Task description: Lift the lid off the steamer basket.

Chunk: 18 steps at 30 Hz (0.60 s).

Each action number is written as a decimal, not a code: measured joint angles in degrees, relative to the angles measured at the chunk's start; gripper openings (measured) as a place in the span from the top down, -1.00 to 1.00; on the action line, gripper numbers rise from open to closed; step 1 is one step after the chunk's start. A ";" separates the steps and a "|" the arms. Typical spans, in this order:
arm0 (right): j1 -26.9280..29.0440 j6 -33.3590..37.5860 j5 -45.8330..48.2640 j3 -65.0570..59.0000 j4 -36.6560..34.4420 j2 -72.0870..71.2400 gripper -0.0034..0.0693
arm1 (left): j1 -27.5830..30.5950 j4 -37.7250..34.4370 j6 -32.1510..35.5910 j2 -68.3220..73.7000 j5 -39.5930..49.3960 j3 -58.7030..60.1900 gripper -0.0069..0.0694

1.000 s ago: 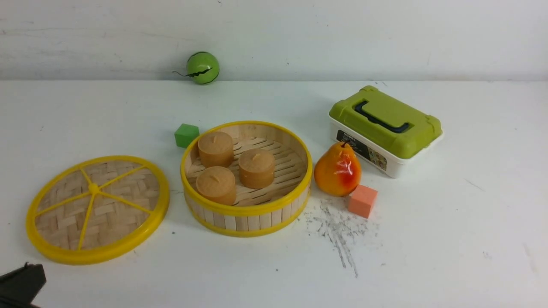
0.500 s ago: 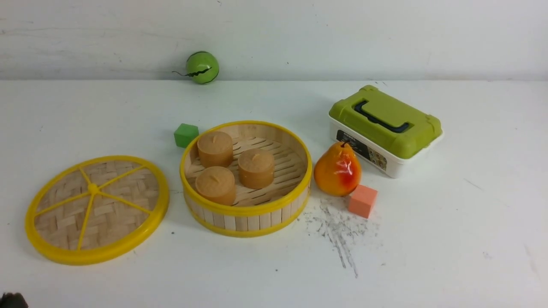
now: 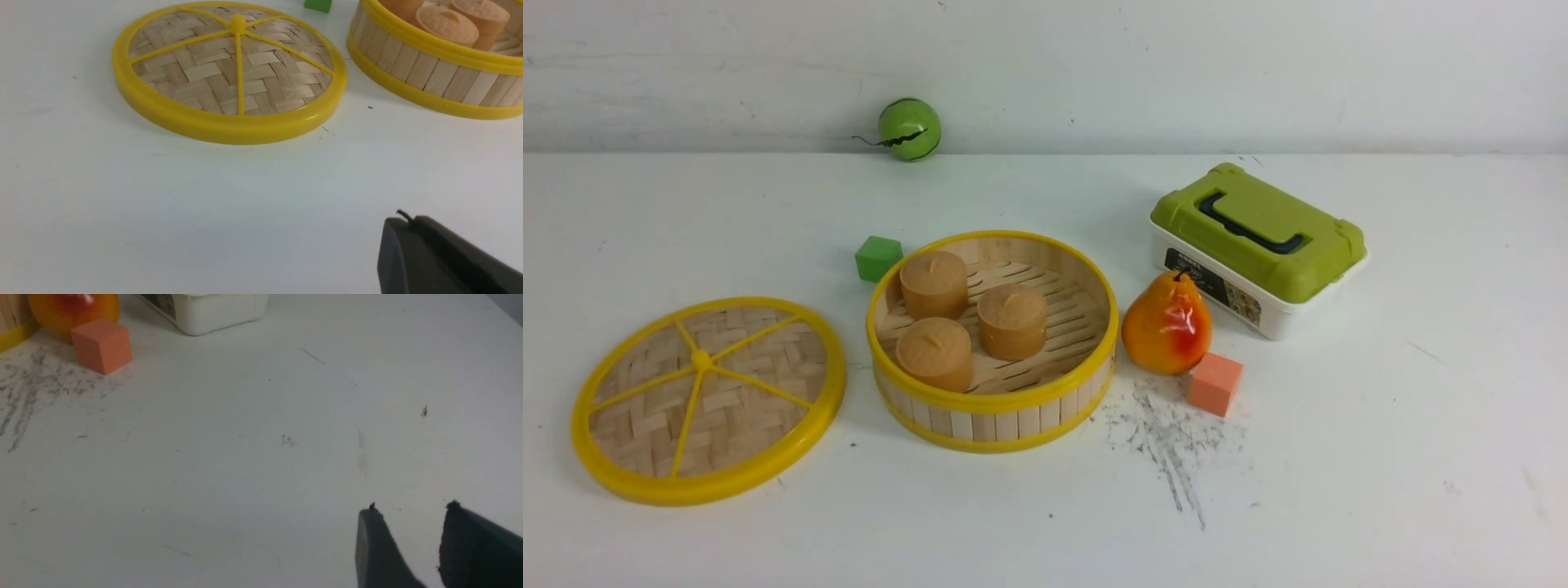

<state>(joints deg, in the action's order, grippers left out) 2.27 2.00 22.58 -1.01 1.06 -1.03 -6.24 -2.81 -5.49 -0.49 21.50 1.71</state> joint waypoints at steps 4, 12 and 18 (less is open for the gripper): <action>0.00 0.00 0.00 0.00 0.00 0.00 0.25 | 0.00 -0.18 0.33 0.00 0.11 0.00 0.85; 0.00 0.00 0.00 0.00 0.00 0.00 0.25 | 0.00 -0.25 0.46 0.00 0.17 0.00 0.83; 0.00 0.00 0.00 0.00 0.00 0.00 0.25 | 0.00 -0.32 0.53 0.00 0.17 0.00 0.81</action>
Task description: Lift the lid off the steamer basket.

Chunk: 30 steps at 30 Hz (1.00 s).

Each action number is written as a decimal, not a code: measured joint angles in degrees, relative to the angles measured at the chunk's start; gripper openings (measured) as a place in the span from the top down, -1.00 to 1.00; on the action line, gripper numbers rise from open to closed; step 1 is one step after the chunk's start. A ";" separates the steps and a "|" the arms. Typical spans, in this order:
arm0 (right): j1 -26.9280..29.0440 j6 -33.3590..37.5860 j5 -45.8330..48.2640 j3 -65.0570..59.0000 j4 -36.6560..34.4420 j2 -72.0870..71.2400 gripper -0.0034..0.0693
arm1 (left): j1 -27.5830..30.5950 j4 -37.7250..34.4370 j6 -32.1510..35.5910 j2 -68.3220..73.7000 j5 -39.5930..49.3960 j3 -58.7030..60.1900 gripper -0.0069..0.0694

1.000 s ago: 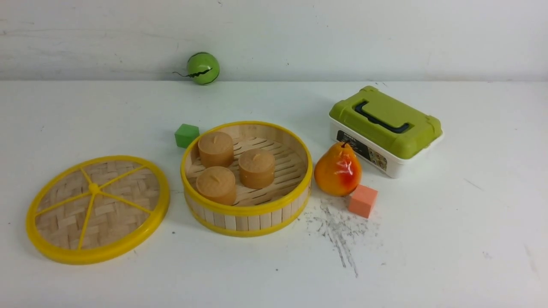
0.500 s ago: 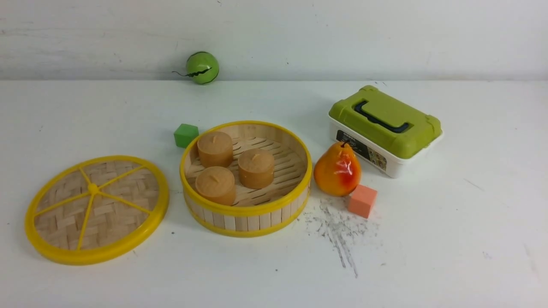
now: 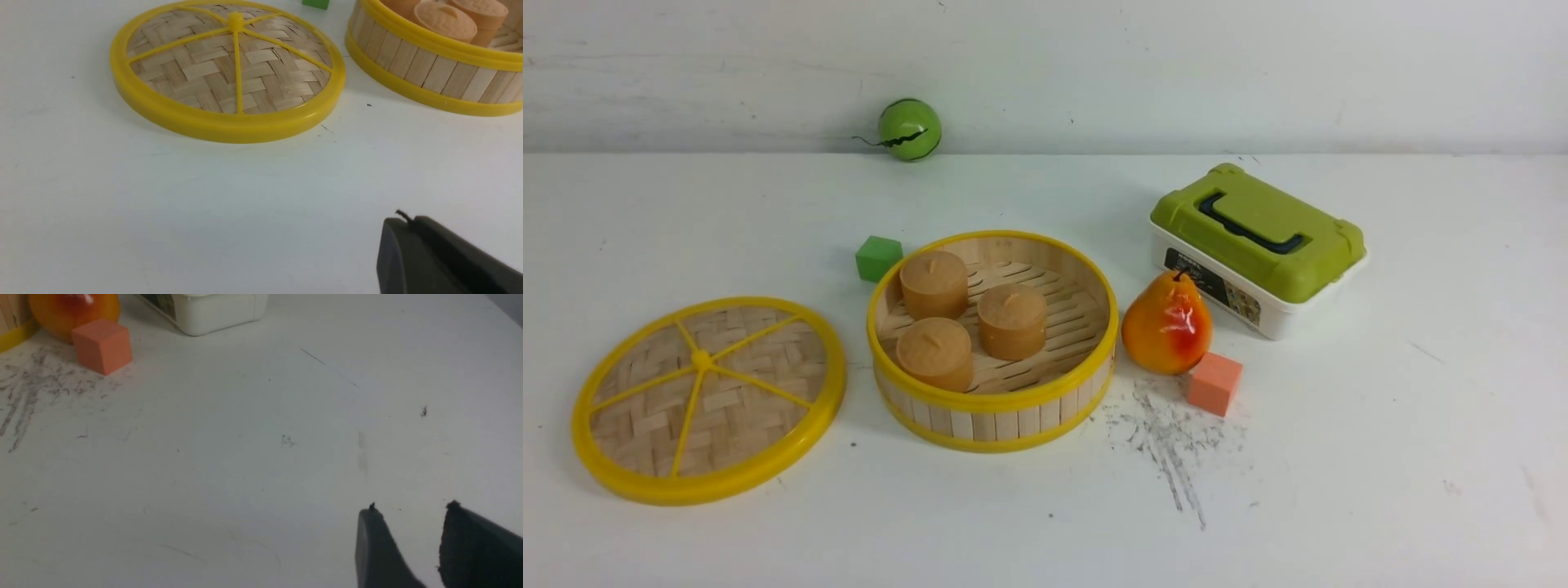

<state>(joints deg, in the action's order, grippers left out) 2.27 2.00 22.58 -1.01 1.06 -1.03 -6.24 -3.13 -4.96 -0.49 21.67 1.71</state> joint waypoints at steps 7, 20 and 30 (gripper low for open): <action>0.00 0.00 0.00 0.00 0.00 0.00 0.25 | 0.00 0.00 0.00 0.00 0.11 0.00 0.80; 0.00 0.00 0.00 0.00 0.00 0.00 0.25 | 0.00 0.00 0.00 0.00 0.11 0.00 0.77; 0.00 0.00 0.00 0.00 0.00 0.00 0.25 | 0.00 0.00 0.00 0.00 0.11 0.00 0.74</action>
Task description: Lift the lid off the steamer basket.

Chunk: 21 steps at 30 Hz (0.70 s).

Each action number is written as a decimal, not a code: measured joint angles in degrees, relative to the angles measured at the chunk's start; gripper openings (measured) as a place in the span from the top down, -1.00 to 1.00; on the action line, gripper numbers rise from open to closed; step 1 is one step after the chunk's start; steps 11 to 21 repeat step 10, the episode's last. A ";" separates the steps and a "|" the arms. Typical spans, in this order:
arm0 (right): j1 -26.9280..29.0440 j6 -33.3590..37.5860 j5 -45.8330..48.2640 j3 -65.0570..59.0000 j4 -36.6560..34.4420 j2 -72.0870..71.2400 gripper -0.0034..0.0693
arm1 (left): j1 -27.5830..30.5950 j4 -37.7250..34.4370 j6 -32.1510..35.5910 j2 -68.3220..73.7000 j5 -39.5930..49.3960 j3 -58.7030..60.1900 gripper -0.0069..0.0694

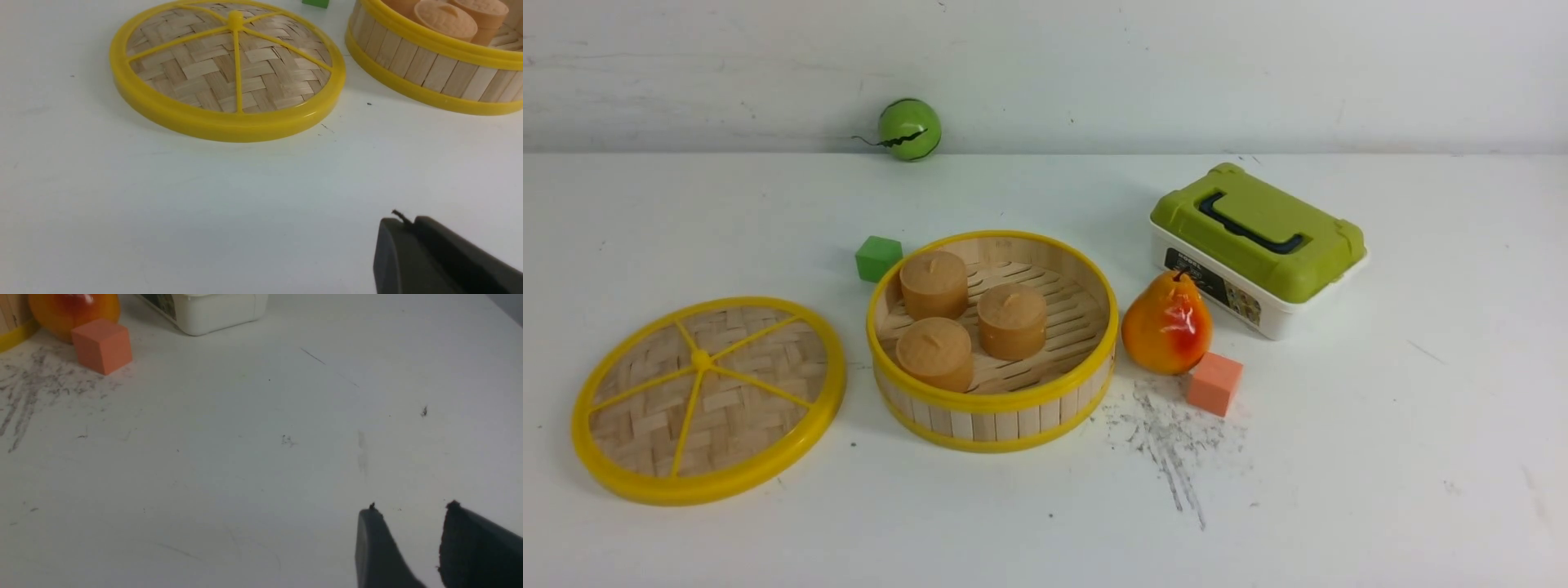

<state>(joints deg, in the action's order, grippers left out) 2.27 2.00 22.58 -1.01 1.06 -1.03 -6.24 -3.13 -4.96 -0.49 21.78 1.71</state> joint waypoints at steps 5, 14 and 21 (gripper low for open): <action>0.00 0.00 0.00 0.00 0.00 0.00 0.25 | 0.00 0.00 0.00 0.00 0.00 0.00 0.72; 0.00 0.00 0.00 0.00 0.00 0.00 0.25 | 0.00 0.00 0.00 0.00 0.00 0.00 0.71; 0.00 0.00 0.00 0.00 0.00 0.00 0.25 | 0.00 0.00 0.00 0.00 0.00 0.00 0.71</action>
